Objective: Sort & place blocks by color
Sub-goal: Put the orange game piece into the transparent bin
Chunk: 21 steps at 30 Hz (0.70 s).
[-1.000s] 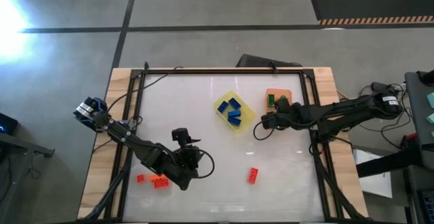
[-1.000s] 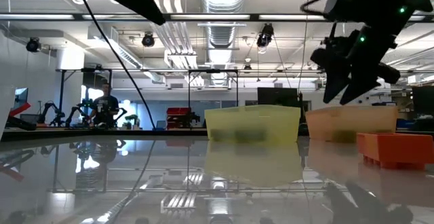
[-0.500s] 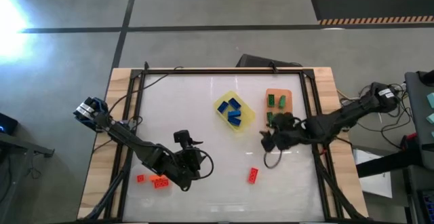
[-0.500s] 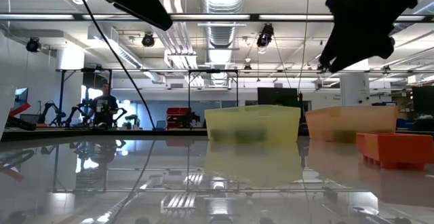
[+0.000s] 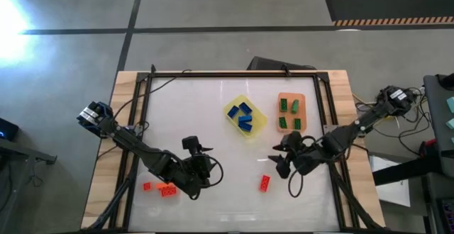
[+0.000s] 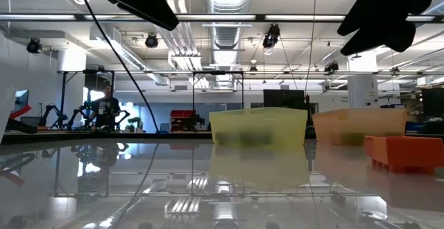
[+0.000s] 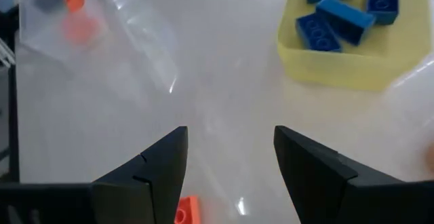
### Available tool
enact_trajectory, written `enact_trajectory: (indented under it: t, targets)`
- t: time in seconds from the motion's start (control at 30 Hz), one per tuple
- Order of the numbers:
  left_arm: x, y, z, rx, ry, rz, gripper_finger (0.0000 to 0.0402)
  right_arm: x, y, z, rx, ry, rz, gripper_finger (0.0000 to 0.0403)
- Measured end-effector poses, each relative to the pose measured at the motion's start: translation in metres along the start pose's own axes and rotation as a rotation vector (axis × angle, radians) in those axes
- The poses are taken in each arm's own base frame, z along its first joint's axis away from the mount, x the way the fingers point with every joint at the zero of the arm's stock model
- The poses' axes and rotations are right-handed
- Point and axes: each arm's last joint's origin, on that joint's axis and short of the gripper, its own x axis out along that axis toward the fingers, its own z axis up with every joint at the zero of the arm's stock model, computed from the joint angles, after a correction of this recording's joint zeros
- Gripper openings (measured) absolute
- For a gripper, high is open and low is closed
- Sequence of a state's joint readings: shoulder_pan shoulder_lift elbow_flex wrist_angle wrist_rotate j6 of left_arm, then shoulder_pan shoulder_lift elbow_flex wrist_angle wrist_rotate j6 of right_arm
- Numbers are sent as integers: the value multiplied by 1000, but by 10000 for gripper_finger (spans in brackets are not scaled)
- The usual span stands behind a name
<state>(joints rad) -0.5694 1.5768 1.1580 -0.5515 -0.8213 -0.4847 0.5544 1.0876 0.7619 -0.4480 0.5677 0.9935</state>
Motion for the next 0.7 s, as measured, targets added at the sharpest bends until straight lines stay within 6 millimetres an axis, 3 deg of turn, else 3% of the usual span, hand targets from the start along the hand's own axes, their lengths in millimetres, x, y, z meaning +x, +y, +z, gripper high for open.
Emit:
enact_trajectory:
  t: [0.2,0.37,0.7]
  targets:
    - [0,0,0,0,0,0,242,16,13,-8,-105,99,16,209]
    - [0,0,0,1,1,0,242,33,27,-23,-472,318,156,210]
    - [0,0,0,2,2,1,242,68,52,-38,-844,456,145,251]
